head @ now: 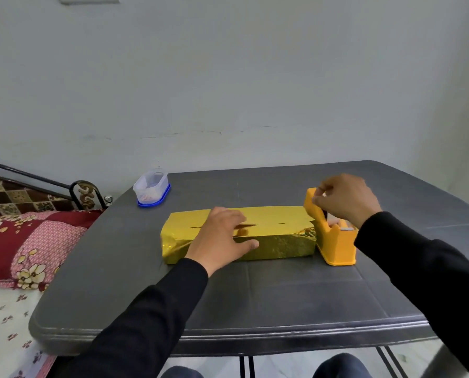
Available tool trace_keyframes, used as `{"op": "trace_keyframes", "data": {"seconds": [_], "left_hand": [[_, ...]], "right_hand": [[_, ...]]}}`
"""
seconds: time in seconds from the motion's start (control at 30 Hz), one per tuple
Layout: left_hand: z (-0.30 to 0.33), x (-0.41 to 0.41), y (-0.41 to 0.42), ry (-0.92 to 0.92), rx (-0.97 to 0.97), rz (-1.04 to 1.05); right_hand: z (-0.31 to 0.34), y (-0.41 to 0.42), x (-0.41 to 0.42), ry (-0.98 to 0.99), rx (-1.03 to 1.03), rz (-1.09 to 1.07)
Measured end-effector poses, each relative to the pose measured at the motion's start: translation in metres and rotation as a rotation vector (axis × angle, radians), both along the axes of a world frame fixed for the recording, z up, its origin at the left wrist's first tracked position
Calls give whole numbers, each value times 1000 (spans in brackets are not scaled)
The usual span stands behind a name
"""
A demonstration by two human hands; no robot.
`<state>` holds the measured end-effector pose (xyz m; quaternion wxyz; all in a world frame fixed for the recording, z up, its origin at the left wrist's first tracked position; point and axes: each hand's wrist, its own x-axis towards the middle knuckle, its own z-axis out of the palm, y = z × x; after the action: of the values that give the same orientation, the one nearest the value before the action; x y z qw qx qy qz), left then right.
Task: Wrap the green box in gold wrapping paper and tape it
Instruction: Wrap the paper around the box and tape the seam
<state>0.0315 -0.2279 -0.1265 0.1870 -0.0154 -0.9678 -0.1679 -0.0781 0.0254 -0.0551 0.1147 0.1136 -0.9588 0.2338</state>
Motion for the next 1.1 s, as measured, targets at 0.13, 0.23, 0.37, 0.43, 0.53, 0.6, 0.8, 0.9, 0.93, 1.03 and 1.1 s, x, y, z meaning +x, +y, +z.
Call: {"op": "trace_keyframes", "data": {"seconds": [0.13,0.23,0.37,0.43,0.53,0.6,0.8,0.9,0.93,1.03,1.1], "left_hand": [[11,-9,53,165,-54,-137],[16,-29,104,162,-83,-245],[12,-60,147,101,-125,-189],[10,-68,157,79,-102,-128],[9,-70,161,66,-76,-61],[9,-68,163,60,-92,-26],[10,-65,168,35,-92,0],[8,-68,165,-14,-124,-40],[8,-71,164,-54,-126,-65],[12,-76,156,-215,-154,-134],[20,-78,151,-271,-230,-174]], "right_hand": [[-10,41,-4,-201,-62,-169],[-17,53,-3,-554,-376,-243],[-26,57,-4,-811,-692,-207],[-26,56,-6,-831,-739,-209],[-24,51,-7,-843,-851,-213],[-21,50,-4,-851,-964,-183],[-41,57,31,-685,-1266,-149],[-62,61,50,-573,-1396,-132],[-68,62,55,-547,-1434,-128],[-78,63,59,-547,-1488,-133],[-82,64,61,-553,-1460,-140]]}}
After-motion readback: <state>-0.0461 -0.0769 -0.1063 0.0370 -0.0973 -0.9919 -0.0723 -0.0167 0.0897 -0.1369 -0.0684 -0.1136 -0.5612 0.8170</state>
